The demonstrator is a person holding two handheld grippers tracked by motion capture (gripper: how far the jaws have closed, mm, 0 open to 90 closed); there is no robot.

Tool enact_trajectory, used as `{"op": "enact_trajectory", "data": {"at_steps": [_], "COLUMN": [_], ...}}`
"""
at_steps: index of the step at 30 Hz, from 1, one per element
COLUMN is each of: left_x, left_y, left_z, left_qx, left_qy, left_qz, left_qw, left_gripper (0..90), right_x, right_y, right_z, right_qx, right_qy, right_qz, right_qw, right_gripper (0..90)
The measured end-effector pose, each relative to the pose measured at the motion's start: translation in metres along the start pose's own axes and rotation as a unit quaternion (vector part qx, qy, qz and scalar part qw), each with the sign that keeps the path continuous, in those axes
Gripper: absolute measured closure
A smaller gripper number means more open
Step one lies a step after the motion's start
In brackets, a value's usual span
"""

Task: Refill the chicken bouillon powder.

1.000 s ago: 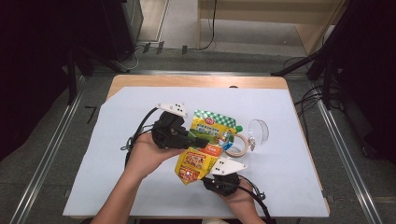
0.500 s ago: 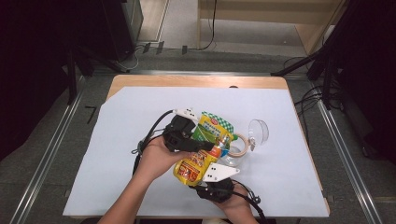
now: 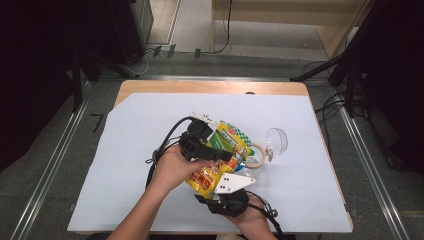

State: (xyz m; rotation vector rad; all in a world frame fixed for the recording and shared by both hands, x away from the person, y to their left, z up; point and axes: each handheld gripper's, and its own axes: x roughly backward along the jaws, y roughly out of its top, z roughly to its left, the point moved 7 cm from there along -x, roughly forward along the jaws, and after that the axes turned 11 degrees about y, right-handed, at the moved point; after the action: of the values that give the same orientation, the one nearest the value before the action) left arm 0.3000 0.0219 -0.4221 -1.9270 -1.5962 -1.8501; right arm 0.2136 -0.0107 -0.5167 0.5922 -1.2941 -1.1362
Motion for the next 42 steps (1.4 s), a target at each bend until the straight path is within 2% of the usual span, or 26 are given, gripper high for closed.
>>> {"op": "enact_trajectory", "data": {"at_steps": [2,5,9,13,16,18,21,26,29,30,33,35,39,42], "left_x": [-0.002,-0.002,0.0,0.001,0.0,-0.003,-0.006,-0.003,0.0,0.0,0.001,0.002,0.005,0.005], "left_y": [0.002,0.009,0.02,0.03,0.029,0.028,0.025,0.025,0.024,0.023,0.021,0.02,0.021,0.021], "left_z": [0.001,0.002,0.002,0.001,0.002,0.003,0.002,0.003,0.004,0.004,0.006,0.006,0.005,0.003], "left_qx": [0.008,0.012,0.01,0.01,0.015,0.013,0.021,0.026,0.028,0.027,0.029,0.026,0.008,-0.001], "left_qy": [-0.005,-0.007,-0.001,-0.001,-0.006,-0.007,-0.01,-0.016,-0.02,-0.019,-0.016,-0.015,0.008,0.017], "left_qz": [0.013,0.025,0.029,0.028,0.023,0.03,0.032,0.023,0.017,0.018,0.02,0.019,0.014,0.01], "left_qw": [0.9999,0.9996,0.9995,0.9996,0.9996,0.9994,0.9992,0.9993,0.9993,0.9993,0.9993,0.9994,0.9998,0.9998], "left_gripper": [67.5,73.7,77.2,77.4,77.0,76.5,71.3,65.4,64.7,64.3,62.6,64.0,72.6,76.1], "right_x": [-0.001,-0.001,0.001,0.003,0.003,0.002,-0.001,-0.002,0.0,0.001,0.005,0.006,0.006,0.004], "right_y": [0.005,0.012,0.019,0.028,0.028,0.026,0.022,0.022,0.026,0.027,0.03,0.029,0.03,0.03], "right_z": [0.0,0.002,-0.004,-0.011,-0.014,-0.015,-0.015,-0.017,-0.017,-0.018,-0.021,-0.021,-0.019,-0.015], "right_qx": [0.003,0.02,0.018,0.001,-0.002,-0.002,-0.019,-0.036,-0.046,-0.048,-0.073,-0.068,-0.061,-0.052], "right_qy": [0.003,0.003,-0.001,0.012,0.012,0.009,0.011,0.02,0.026,0.026,0.037,0.032,0.034,0.034], "right_qz": [0.003,0.011,0.007,0.005,0.005,0.007,0.011,-0.009,-0.027,-0.032,-0.05,-0.043,-0.043,-0.036], "right_qw": [1.0,0.9997,0.9998,0.9999,0.9999,0.9999,0.9997,0.9991,0.9982,0.998,0.9954,0.9963,0.9966,0.9974], "right_gripper": [63.1,61.1,61.3,60.7,60.8,60.9,62.4,64.5,64.7,64.7,64.8,64.6,63.3,62.1]}}
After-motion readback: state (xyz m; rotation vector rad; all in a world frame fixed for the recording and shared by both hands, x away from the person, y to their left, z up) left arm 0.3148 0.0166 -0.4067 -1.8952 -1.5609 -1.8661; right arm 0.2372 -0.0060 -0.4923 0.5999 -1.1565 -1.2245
